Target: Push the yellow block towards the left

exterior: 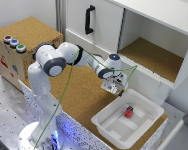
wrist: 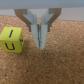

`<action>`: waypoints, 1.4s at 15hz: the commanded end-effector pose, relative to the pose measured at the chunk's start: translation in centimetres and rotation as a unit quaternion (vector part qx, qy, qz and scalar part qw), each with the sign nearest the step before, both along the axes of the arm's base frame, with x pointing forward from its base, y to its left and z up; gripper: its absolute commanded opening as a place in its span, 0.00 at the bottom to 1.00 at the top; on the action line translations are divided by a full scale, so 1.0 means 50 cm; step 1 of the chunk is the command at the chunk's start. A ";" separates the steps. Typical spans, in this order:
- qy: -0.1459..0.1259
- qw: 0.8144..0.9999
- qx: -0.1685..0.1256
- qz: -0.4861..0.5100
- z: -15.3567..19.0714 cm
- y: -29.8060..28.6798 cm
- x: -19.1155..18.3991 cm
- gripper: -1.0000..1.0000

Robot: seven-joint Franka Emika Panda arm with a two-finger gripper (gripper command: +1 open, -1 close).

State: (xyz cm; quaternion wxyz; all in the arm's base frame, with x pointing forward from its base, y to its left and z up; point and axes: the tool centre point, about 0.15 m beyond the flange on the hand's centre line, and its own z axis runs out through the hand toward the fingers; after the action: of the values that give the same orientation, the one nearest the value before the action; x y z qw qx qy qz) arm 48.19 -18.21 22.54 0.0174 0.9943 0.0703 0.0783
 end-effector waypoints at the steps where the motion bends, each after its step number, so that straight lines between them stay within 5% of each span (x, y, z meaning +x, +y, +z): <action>1: 0.000 0.999 0.027 0.018 -0.019 0.033 0.041 0.00; 11: 0.013 0.999 0.026 0.038 -0.026 0.075 0.042 0.00; 16: 0.037 0.996 0.059 0.063 -0.013 0.064 0.023 0.00; 21: 0.032 0.993 0.054 0.099 -0.020 0.111 0.015 0.00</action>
State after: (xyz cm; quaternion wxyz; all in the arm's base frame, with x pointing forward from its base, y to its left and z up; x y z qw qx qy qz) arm 48.33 -13.94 21.54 -0.0033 0.9888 0.1375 0.0581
